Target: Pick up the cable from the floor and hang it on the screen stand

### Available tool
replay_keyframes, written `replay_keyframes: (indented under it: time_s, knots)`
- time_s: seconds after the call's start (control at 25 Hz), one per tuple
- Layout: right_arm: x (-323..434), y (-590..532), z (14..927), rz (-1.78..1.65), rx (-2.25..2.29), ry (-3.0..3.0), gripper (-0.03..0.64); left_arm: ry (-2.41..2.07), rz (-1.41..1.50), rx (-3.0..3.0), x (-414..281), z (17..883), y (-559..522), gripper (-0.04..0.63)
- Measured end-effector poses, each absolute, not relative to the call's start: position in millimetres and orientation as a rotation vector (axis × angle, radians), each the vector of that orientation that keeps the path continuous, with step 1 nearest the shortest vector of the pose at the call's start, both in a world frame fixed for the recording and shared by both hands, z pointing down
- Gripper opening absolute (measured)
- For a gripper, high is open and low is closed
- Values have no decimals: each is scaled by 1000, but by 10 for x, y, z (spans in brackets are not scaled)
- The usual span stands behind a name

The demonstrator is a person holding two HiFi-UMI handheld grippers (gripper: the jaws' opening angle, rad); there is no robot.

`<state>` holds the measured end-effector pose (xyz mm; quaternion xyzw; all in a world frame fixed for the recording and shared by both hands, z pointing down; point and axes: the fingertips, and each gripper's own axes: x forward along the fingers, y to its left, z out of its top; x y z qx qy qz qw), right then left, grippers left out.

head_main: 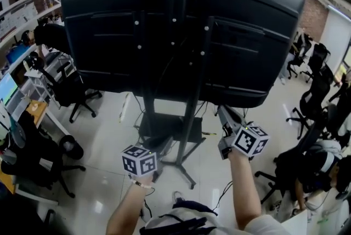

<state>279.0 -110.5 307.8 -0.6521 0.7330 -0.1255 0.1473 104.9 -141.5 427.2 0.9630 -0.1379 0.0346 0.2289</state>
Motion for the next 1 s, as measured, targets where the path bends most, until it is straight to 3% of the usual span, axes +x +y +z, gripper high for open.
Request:
replay_keyframes:
  time_s: [0.04, 0.52, 0.76, 1.0]
  knots:
    - [2732, -1042, 3214, -392, -1873, 2120, 8, -382, 101, 2636, 1012, 4376, -1346, 0]
    - [1780, -261, 5098, -895, -1847, 2293, 8, -530, 168, 2461, 605, 5441, -655, 0]
    - [1498, -79, 5345, -1015, -1715, 2317, 8, -623, 168, 2455, 518, 5453, -531, 0]
    - [1692, -14, 5180, -942, -1711, 2344, 8, -663, 227, 2515, 739, 5352, -320, 0]
